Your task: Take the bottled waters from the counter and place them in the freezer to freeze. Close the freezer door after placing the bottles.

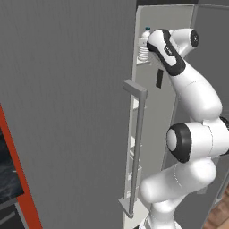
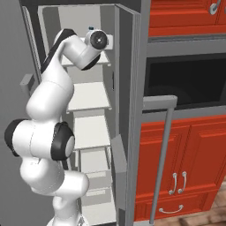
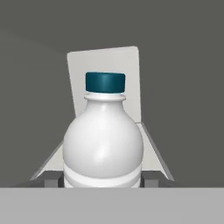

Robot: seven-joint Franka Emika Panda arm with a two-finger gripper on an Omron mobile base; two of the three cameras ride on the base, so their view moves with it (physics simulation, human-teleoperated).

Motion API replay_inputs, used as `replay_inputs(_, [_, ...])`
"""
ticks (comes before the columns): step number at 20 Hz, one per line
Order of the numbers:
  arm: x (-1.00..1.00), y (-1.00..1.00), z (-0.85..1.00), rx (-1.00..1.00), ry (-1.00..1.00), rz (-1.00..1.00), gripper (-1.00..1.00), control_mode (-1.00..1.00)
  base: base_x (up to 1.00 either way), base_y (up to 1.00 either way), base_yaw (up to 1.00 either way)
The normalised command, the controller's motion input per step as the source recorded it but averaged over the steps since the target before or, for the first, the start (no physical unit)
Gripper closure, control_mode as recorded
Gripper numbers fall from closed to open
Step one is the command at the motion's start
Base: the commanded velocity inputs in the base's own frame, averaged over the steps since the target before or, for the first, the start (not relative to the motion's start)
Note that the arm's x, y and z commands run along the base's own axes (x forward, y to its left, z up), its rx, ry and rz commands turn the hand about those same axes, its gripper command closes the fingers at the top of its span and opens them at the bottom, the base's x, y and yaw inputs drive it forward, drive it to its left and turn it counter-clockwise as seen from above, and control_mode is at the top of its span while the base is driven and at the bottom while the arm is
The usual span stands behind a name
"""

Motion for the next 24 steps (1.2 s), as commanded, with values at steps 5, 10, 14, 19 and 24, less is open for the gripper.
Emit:
replay_inputs(5, [0.49,0.0,-0.26,-0.01,0.0,0.0,1.0,-1.0,0.0,0.0,0.0])
replay_inputs(10, [0.49,0.0,-0.2,0.0,0.0,0.0,1.0,-1.0,0.0,0.0,0.0])
replay_inputs(14, [0.54,0.0,-0.17,-0.01,0.0,0.0,1.0,-1.0,0.0,0.0,0.0])
replay_inputs(19, [0.5,-0.01,-0.2,-0.04,0.0,0.0,1.0,-1.0,0.0,0.0,0.0])
replay_inputs(24, [0.42,-0.04,-0.22,-0.05,0.0,0.0,1.0,-1.0,0.0,0.0,0.0])
